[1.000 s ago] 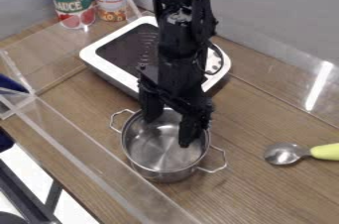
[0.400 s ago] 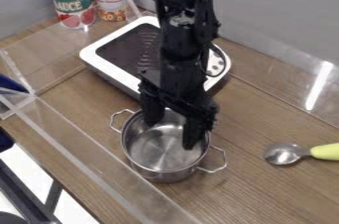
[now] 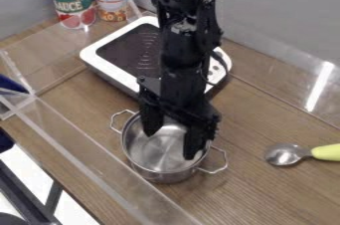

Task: Put silver pot on the white and black stove top

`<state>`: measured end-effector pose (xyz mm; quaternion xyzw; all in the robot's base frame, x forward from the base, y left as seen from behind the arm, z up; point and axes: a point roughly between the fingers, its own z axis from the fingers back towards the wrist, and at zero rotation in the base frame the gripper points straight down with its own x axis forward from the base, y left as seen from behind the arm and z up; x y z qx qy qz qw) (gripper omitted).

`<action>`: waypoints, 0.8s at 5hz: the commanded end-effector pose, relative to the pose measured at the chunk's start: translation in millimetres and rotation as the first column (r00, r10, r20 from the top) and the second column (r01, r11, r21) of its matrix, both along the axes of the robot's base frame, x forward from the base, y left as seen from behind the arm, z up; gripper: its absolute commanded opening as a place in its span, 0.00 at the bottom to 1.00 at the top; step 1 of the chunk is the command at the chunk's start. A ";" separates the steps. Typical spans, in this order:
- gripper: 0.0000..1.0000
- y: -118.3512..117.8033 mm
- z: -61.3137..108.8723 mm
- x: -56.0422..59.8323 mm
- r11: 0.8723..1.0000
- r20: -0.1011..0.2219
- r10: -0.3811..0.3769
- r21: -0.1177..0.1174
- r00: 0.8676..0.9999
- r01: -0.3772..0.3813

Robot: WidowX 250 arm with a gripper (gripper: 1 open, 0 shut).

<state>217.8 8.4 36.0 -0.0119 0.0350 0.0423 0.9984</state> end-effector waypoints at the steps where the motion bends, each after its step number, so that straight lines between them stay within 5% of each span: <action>1: 1.00 14.5 11.0 5.3 1.000 0.044 -0.007 -0.005 0.999 0.008; 4: 1.00 48.6 7.2 9.1 0.999 0.030 0.030 -0.015 0.999 -0.030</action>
